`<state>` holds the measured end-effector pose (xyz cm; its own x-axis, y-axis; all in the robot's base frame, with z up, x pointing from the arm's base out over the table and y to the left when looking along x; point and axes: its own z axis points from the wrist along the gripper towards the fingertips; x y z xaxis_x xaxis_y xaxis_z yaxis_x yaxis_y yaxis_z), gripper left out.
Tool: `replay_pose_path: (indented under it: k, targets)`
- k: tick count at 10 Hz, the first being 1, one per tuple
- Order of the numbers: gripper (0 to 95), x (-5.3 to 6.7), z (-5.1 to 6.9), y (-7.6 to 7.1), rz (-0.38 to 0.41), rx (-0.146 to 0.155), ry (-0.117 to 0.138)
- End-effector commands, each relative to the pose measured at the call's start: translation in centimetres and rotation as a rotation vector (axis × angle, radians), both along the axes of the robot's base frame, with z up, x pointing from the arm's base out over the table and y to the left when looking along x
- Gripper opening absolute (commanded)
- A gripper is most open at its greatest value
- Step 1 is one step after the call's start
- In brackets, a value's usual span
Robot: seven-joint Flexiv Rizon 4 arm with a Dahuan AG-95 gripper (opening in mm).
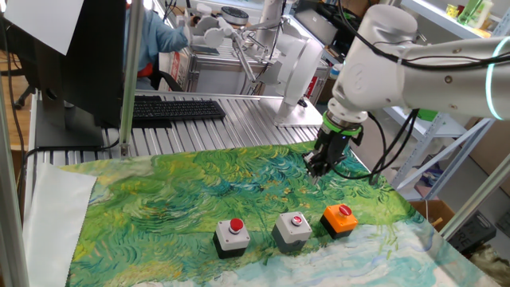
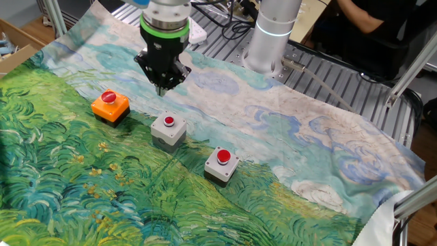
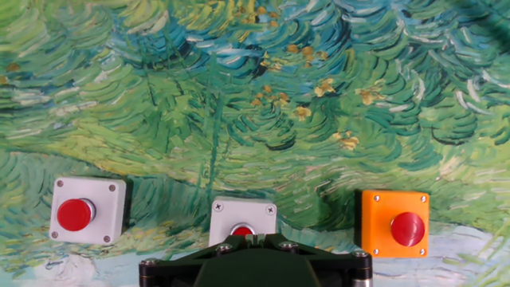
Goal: Press three buttons from left to right in sequence
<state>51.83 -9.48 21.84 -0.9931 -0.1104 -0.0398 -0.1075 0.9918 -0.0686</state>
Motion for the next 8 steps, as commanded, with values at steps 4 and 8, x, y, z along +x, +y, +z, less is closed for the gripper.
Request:
replay_pose_path:
  k: [4,8]
  targets:
    - [0.0,1.8,0.4,-5.1,0.037,-0.015,0.018]
    - [0.0,2.2,0.2,-9.0,0.052,-0.038,0.020]
